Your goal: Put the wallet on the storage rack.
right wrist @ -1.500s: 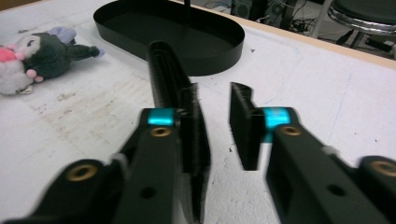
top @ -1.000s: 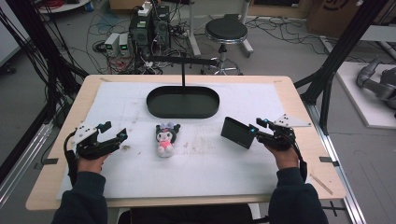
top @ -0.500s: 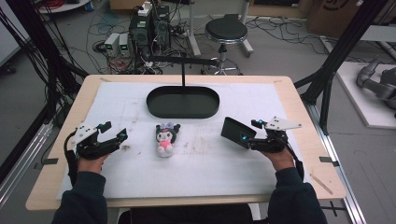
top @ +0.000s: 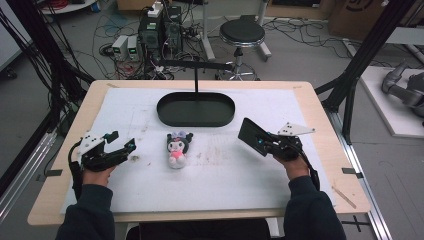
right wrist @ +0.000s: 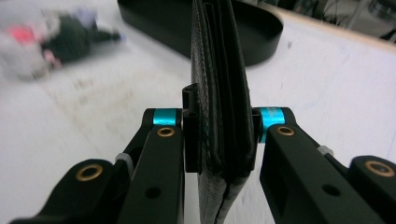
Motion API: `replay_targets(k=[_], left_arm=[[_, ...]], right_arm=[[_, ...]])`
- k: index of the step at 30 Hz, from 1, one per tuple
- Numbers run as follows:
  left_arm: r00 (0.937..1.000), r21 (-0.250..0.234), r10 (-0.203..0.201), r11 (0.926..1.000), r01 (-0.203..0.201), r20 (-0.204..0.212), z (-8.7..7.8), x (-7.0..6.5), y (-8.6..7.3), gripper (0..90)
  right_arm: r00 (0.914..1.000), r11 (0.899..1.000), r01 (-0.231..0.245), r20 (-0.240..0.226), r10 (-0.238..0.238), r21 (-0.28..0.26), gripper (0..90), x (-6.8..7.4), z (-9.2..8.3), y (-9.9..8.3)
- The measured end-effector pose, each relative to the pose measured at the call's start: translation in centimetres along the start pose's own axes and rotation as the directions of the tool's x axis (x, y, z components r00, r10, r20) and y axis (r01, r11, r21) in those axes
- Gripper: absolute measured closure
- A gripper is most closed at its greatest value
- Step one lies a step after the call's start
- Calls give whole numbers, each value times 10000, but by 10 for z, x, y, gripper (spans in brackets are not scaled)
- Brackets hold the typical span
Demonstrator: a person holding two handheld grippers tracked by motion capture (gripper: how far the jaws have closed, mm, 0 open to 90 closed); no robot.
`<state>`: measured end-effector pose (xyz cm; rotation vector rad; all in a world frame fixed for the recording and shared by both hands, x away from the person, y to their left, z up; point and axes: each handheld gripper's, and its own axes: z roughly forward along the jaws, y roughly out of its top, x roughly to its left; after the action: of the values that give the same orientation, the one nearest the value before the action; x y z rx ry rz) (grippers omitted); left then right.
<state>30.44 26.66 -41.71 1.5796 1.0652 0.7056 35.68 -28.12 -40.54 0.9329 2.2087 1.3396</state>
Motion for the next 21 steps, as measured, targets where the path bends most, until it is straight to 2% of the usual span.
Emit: replay_targets(k=[5, 12, 17, 21], left_arm=[[10000, -52, 13, 10000, -12, 37, 1, -1, 1, 287], [9999, -45, 63, 10000, -62, 143, 3, 0, 1, 287], [10000, -82, 46, 10000, -45, 63, 1, 2, 1, 287], [9999, -127, 93, 9999, -93, 41, 0, 4, 1, 287]], right_arm=[[9994, 9987, -235, 240, 246, -453, 779, -2, 8, 21], [9995, 9985, 55, 317, -38, -545, 779, -1, 36, 56], [9990, 9988, 310, 347, -297, -373, 780, 0, 69, 84], [9989, 9993, 229, 428, -215, -311, 780, 1, 94, 93]])
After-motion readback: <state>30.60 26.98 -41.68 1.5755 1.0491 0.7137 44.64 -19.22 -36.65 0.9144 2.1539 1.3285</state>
